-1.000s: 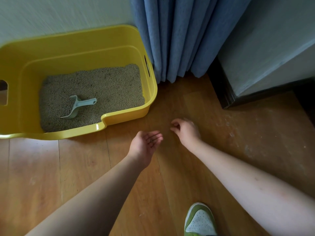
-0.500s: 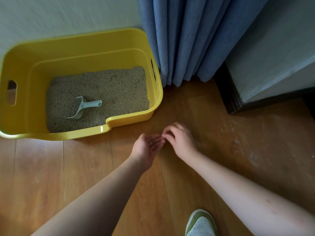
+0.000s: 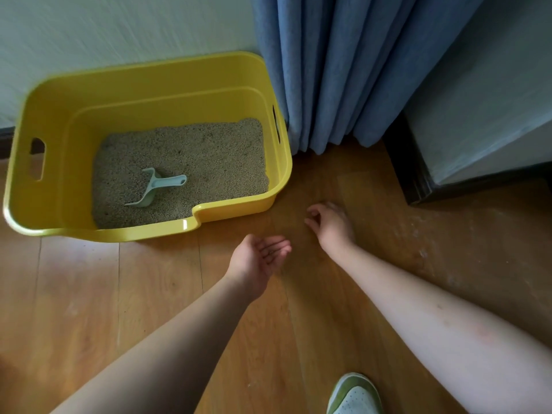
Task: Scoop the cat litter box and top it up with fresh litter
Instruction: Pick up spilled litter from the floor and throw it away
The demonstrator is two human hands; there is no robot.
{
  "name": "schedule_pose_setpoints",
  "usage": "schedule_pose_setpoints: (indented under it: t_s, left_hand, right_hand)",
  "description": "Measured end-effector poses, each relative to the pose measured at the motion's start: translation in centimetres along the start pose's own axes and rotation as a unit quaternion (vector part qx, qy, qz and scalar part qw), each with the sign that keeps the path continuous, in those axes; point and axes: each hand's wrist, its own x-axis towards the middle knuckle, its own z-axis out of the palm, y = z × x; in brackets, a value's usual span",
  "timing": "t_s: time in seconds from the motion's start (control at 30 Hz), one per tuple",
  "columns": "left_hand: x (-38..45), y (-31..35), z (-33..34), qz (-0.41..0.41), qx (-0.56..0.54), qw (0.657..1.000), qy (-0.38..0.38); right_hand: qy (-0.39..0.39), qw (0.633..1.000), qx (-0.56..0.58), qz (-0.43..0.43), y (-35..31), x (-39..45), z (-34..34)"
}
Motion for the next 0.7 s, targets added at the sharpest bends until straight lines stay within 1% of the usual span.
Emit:
schedule_pose_setpoints:
  t_s: [0.1, 0.17, 0.2, 0.27, 0.3, 0.37, 0.43, 0.5, 0.53, 0.6, 0.67, 0.7]
  left_hand:
    - [-0.4, 0.4, -0.5, 0.005, -0.006, 1.0, 0.004]
    - [-0.5, 0.7, -0.6, 0.012, -0.013, 1.0, 0.006]
    - [-0.6, 0.7, -0.5, 0.012, -0.013, 1.0, 0.009]
    - [-0.6, 0.6, -0.3, 0.011, -0.01, 1.0, 0.012]
    - [-0.6, 0.5, -0.1, 0.011, -0.01, 1.0, 0.011]
    - [-0.4, 0.2, 0.3, 0.007, -0.006, 1.0, 0.01]
    - [-0.4, -0.3, 0.9, 0.0, -0.002, 1.0, 0.004]
    - [-0.2, -1.0, 1.5, -0.002, -0.006, 1.0, -0.001]
    - [-0.1, -1.3, 1.8, -0.002, -0.01, 1.0, -0.003]
    - [-0.1, -2.0, 2.3, -0.006, -0.011, 1.0, -0.009]
    - [-0.1, -2.6, 2.3, -0.016, 0.003, 1.0, -0.008]
    - [-0.2, -2.7, 2.1, -0.02, 0.01, 1.0, -0.006]
  right_hand:
    - [0.023, 0.999, -0.046, -0.004, -0.3, 0.6, 0.6]
    - [0.013, 0.997, -0.072, 0.0, -0.7, 0.9, 0.5]
    - [0.004, 0.997, -0.072, 0.003, -0.9, 0.8, 0.4]
    - [0.001, 1.0, -0.024, -0.006, -1.2, 0.1, -0.2]
    - [0.006, 1.0, 0.01, -0.025, -1.5, -0.6, -0.6]
    - [0.019, 0.994, 0.051, -0.093, -2.1, -2.8, -1.5]
    - [0.015, 0.987, 0.059, -0.152, -2.8, -5.1, -2.2]
    - [0.012, 0.983, 0.059, -0.173, -3.1, -6.8, -2.5]
    - [0.017, 0.984, 0.064, -0.167, -2.9, -7.5, -2.7]
    - [0.046, 0.988, 0.086, -0.123, -1.9, -8.1, -3.1]
    - [0.072, 0.991, 0.107, -0.044, 0.0, -8.0, -3.7]
    - [0.072, 0.991, 0.111, 0.001, 1.2, -7.8, -3.8]
